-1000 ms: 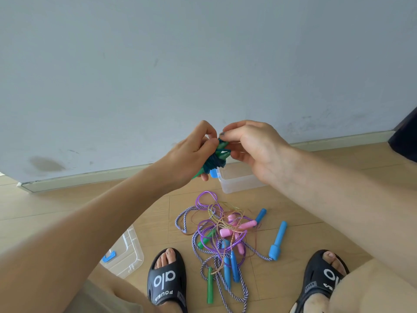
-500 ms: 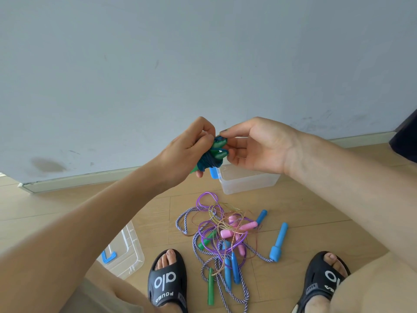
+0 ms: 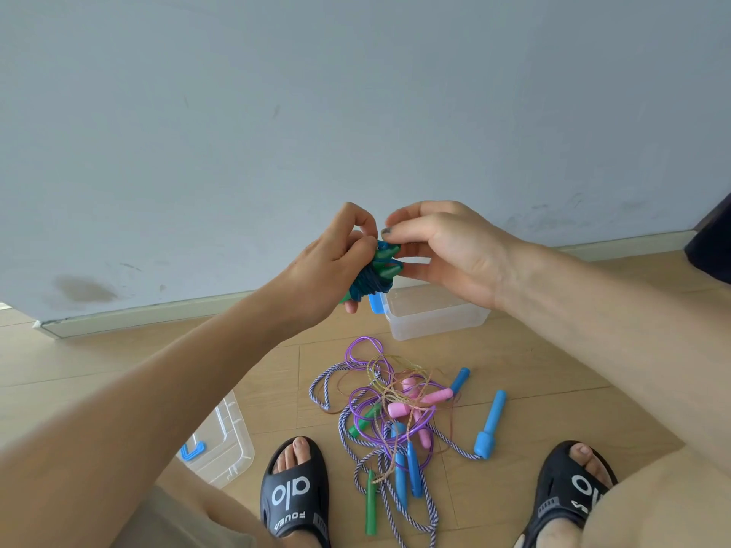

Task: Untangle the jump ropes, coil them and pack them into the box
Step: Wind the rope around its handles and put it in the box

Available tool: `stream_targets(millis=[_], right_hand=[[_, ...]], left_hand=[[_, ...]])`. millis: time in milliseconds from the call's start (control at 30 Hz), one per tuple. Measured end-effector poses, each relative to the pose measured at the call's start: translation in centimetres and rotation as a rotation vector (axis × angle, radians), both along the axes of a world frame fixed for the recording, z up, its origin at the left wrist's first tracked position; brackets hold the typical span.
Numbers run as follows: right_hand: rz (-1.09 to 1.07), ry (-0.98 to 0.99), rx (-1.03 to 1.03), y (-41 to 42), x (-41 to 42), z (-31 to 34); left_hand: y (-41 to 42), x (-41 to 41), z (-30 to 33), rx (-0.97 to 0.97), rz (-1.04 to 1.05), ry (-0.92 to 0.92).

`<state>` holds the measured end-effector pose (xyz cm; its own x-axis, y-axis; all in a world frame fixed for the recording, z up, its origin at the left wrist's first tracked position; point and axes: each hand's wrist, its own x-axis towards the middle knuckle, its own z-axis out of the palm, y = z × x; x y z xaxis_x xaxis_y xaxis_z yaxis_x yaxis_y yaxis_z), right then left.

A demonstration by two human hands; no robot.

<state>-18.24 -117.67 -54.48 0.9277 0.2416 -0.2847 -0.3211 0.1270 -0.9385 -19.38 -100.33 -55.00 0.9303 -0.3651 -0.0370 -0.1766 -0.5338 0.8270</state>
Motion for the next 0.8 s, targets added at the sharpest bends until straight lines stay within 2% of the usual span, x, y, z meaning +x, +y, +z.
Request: stream_targets(millis=[133, 267, 400, 533, 800], right_hand=[[-0.02, -0.113, -0.155, 0.2, -0.1, -0.5], [-0.014, -0.397, -0.518, 0.7, -0.5, -1.2], [0.037, -0.588, -0.568, -0.1, -0.9, -0.9], [0.097, -0.772, -0.695, -0.3, -1.2, -0.6], [0.14, -0.855, -0.872, -0.1, -0.8, -1.4]], left_hand=[[0.0, -0.1, -0.2, -0.002, 0.004, 0.022], [-0.2, -0.3, -0.5, 0.016, -0.001, 0.034], [0.2, 0.2, -0.1, -0.013, 0.081, 0.076], [0.3, 0.4, 0.0, -0.024, 0.071, 0.086], [0.3, 0.4, -0.6, 0.019, 0.077, 0.079]])
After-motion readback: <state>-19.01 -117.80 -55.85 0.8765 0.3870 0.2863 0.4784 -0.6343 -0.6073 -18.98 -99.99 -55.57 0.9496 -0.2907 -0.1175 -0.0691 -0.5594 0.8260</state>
